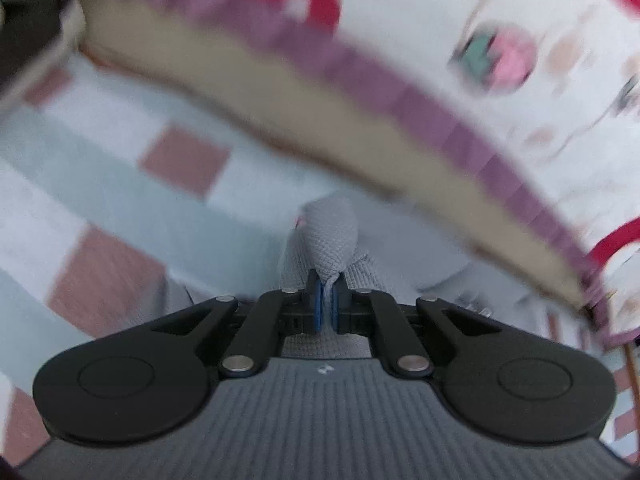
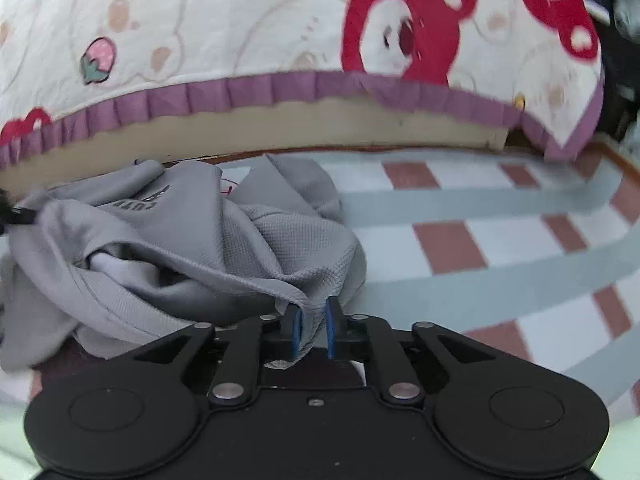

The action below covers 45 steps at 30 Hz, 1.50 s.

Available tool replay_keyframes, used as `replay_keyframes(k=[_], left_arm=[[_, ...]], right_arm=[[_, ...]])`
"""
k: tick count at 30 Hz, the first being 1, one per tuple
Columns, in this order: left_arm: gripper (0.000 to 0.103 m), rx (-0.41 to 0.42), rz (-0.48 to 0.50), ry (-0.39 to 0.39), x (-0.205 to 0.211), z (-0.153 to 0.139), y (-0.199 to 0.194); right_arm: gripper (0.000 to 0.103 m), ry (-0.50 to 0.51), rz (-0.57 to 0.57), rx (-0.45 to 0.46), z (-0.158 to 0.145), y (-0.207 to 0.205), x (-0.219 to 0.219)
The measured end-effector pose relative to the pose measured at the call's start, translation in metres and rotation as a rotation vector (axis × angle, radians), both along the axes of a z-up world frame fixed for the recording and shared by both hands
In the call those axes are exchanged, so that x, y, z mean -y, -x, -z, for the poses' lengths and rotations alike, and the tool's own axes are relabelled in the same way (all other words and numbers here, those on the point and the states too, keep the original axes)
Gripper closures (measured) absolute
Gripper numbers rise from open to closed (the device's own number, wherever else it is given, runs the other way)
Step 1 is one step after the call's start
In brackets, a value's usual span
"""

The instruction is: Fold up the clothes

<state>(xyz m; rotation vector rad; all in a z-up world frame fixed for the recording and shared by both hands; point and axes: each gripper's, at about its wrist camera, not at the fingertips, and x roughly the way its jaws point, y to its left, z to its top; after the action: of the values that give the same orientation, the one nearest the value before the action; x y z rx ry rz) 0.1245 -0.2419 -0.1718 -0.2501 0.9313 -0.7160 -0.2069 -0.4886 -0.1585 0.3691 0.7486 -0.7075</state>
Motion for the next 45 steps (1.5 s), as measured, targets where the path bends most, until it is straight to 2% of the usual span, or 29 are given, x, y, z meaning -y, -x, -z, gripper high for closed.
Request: replay_keyframes(k=[2,4,6,8,12,13,17,18,20,22,24,26,28,31,34,39,40,41,42,43,44,45], left_arm=[[0.1,0.091,-0.025,0.077,-0.029,-0.027,0.015],[0.1,0.178,-0.055,0.13,-0.056,-0.048,0.031],[0.1,0.209,-0.093,0.168,-0.078,-0.056,0.042],[0.099,0.152,-0.135,0.142,-0.088,-0.045,0.045],[0.099,-0.12,-0.124,-0.027,-0.086,0.008,0.025],[0.099,-0.155,-0.129,-0.047,-0.086,0.015,0.021],[0.096,-0.169,-0.153,-0.047,-0.092,0.017,0.016],[0.091,-0.17,-0.16,-0.046,-0.092,0.018,0.016],[0.081,-0.186,-0.179,-0.046,-0.095,0.02,0.015],[0.075,-0.207,-0.201,-0.04,-0.099,0.022,0.014],[0.075,-0.223,-0.227,-0.001,-0.105,0.023,0.011],[0.073,-0.213,-0.25,0.041,-0.11,0.019,0.011],[0.069,-0.18,-0.272,0.06,-0.112,0.013,0.012],[0.063,-0.146,-0.269,0.077,-0.111,0.007,0.012],[0.061,-0.171,-0.233,0.089,-0.105,0.01,0.01],[0.05,-0.232,-0.193,0.078,-0.092,0.026,0.006],[0.044,-0.242,-0.19,0.077,-0.09,0.029,0.005],[0.043,-0.255,-0.175,0.073,-0.087,0.033,0.002],[0.048,-0.262,-0.129,0.058,-0.081,0.036,0.0],[0.078,-0.263,-0.08,0.039,-0.075,0.039,-0.001],[0.095,-0.233,-0.038,0.009,-0.069,0.037,0.002],[0.095,-0.194,-0.036,0.011,-0.071,0.029,0.007]], right_arm=[[0.09,-0.029,0.005,0.018,0.003,-0.002,0.001],[0.08,-0.04,-0.012,0.029,0.005,-0.005,-0.001],[0.074,-0.042,-0.032,0.034,0.005,-0.009,-0.005],[0.07,-0.037,-0.045,0.016,0.007,-0.013,-0.009],[0.065,-0.098,-0.01,0.006,0.017,-0.013,-0.004],[0.064,-0.126,0.01,0.012,0.02,-0.011,-0.001],[0.056,-0.216,0.069,0.047,0.028,-0.005,0.007],[0.052,-0.216,0.074,0.045,0.028,-0.005,0.009],[0.05,-0.211,0.069,0.049,0.028,-0.004,0.011],[0.05,-0.24,0.044,0.101,0.024,0.002,0.013],[0.05,-0.285,0.01,0.179,0.019,0.008,0.017],[0.049,-0.368,-0.026,0.31,0.011,0.018,0.026],[0.046,-0.375,-0.008,0.359,0.004,0.022,0.033],[0.043,-0.342,0.054,0.304,0.005,0.016,0.046],[0.043,-0.347,0.124,0.242,0.017,0.007,0.064],[0.041,-0.513,0.248,0.263,0.053,-0.008,0.099],[0.043,-0.535,0.222,0.283,0.056,-0.013,0.099],[0.081,-0.551,0.183,0.307,0.058,-0.018,0.099],[0.096,-0.529,0.068,0.352,0.05,-0.022,0.091],[0.096,-0.466,-0.027,0.39,0.034,-0.026,0.079],[0.096,-0.43,-0.07,0.425,0.017,-0.025,0.069],[0.096,-0.396,-0.107,0.461,0.0,-0.023,0.059]])
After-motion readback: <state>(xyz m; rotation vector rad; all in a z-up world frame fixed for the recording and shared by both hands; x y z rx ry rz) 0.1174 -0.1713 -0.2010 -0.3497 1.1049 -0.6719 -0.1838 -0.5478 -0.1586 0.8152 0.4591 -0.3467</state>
